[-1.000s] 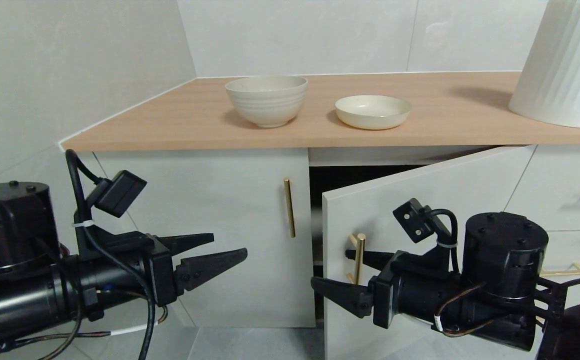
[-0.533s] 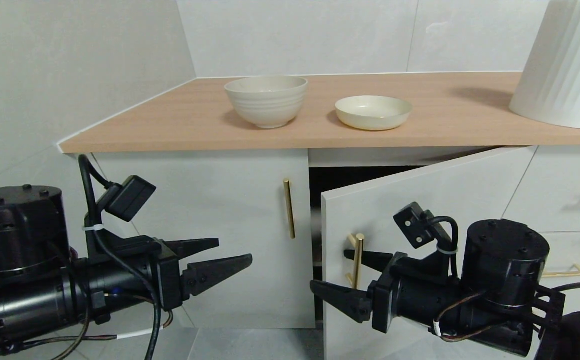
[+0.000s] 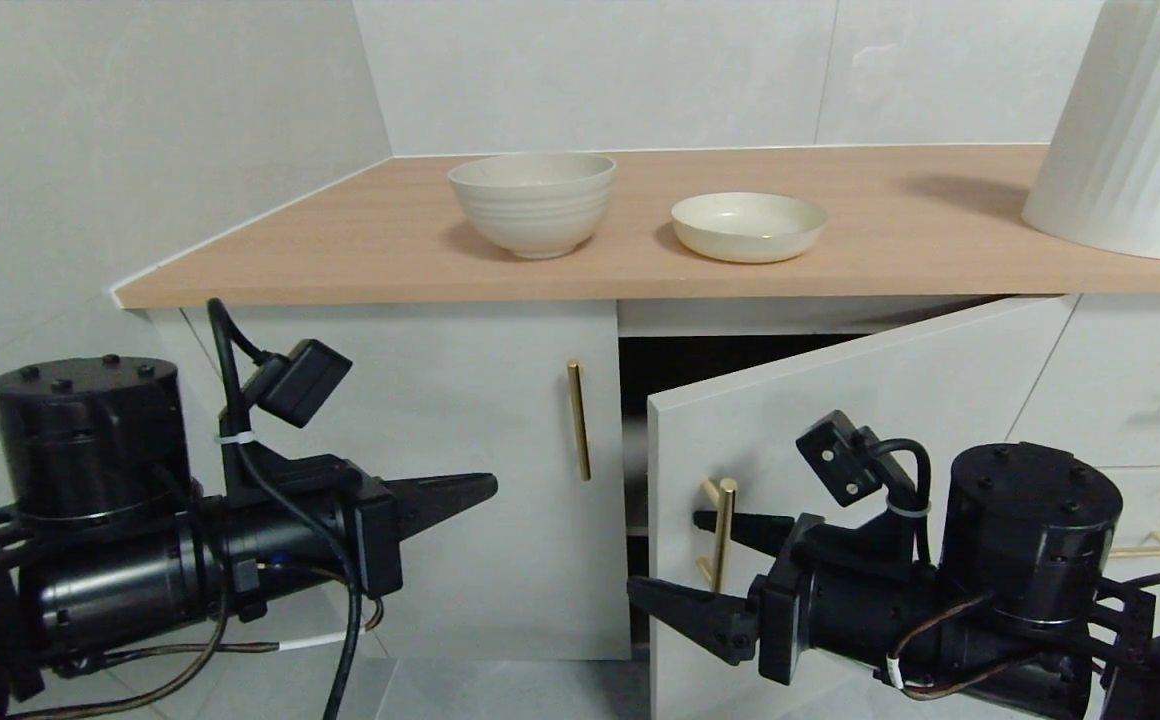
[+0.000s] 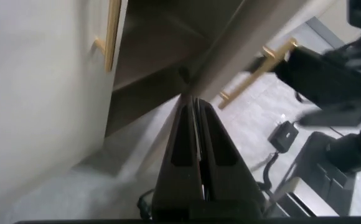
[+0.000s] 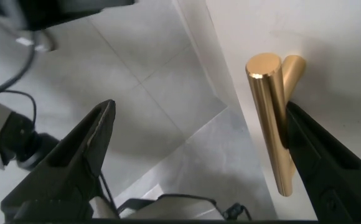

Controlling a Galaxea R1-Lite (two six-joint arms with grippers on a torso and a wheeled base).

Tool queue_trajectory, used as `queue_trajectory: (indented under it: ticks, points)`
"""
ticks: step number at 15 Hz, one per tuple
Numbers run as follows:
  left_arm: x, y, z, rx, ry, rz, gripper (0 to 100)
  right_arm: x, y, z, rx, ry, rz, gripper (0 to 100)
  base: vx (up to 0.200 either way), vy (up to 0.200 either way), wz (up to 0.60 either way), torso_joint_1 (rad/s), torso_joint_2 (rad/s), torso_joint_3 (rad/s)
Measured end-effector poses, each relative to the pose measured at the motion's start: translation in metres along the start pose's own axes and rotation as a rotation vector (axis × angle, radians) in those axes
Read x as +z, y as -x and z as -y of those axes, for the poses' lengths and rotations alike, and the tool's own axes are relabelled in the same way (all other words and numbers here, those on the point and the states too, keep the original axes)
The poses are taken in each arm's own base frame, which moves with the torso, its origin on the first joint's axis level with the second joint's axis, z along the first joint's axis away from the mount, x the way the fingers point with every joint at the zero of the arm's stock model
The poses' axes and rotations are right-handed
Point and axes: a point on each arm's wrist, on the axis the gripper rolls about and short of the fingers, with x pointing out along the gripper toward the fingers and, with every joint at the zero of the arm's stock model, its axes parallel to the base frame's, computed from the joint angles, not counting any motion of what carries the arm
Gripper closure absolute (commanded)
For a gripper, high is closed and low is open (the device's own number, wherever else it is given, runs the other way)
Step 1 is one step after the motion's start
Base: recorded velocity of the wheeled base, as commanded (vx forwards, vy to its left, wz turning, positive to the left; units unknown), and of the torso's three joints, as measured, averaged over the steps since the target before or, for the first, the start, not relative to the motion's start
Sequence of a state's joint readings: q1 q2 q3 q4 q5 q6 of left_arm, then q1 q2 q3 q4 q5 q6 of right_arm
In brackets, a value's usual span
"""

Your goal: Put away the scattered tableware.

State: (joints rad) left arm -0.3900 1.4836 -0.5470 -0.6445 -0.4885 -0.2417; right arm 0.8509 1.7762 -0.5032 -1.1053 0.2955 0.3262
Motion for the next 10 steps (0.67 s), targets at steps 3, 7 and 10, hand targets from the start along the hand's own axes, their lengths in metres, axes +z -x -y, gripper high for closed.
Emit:
queue_trajectory:
  ticks: [3, 7, 10]
  points:
    - [-0.003, -0.033, -0.009, -0.036, 0.016, 0.017, 100, 0.002, 0.006, -0.003, -0.012, -0.017, -0.052, 0, 0.0, 0.0, 0.0, 0.0, 0.0, 0.0]
    - [-0.012, -0.089, -0.014, -0.156, 0.019, 0.129, 100, 0.009, 0.019, -0.009, -0.031, -0.038, -0.115, 0, 0.0, 0.0, 0.0, 0.0, 0.0, 0.0]
    - [-0.032, -0.117, -0.007, -0.237, 0.031, 0.06, 100, 0.014, 0.033, -0.015, -0.056, -0.074, -0.218, 0, 0.0, 0.0, 0.0, 0.0, 0.0, 0.0]
